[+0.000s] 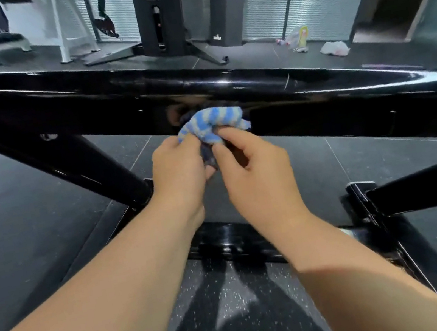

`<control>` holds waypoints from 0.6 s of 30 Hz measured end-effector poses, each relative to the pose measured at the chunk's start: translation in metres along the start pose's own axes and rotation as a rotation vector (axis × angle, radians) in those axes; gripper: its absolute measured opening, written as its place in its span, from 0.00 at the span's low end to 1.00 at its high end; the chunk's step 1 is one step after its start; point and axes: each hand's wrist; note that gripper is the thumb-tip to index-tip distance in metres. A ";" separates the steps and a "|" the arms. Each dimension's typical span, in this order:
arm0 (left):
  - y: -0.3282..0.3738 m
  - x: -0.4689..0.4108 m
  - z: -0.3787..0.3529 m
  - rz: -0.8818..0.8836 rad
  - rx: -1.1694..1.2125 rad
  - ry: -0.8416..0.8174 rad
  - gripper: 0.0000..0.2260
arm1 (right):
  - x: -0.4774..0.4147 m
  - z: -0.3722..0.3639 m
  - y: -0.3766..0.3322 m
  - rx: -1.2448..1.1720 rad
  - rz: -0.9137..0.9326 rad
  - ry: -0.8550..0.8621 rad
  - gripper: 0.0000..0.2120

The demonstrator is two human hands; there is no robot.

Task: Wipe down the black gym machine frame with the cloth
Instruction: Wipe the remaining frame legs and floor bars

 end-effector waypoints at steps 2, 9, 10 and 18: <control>0.000 -0.006 -0.004 -0.063 -0.031 0.182 0.08 | 0.008 0.005 -0.002 0.002 0.064 0.033 0.14; 0.021 -0.002 -0.026 -0.131 -0.066 0.472 0.04 | -0.048 0.055 -0.039 0.612 0.357 0.390 0.13; 0.017 0.009 -0.036 -0.249 -0.126 0.407 0.07 | -0.060 0.060 -0.041 0.716 0.283 0.350 0.12; 0.006 -0.019 -0.009 -0.287 -0.112 0.656 0.09 | -0.078 0.064 -0.040 0.968 0.038 0.235 0.15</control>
Point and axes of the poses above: each hand's wrist, its own x-axis away from the middle knuckle, its own z-axis out of the back of the hand, y = z × x, and after that the axes turned 2 degrees about -z, right-handed
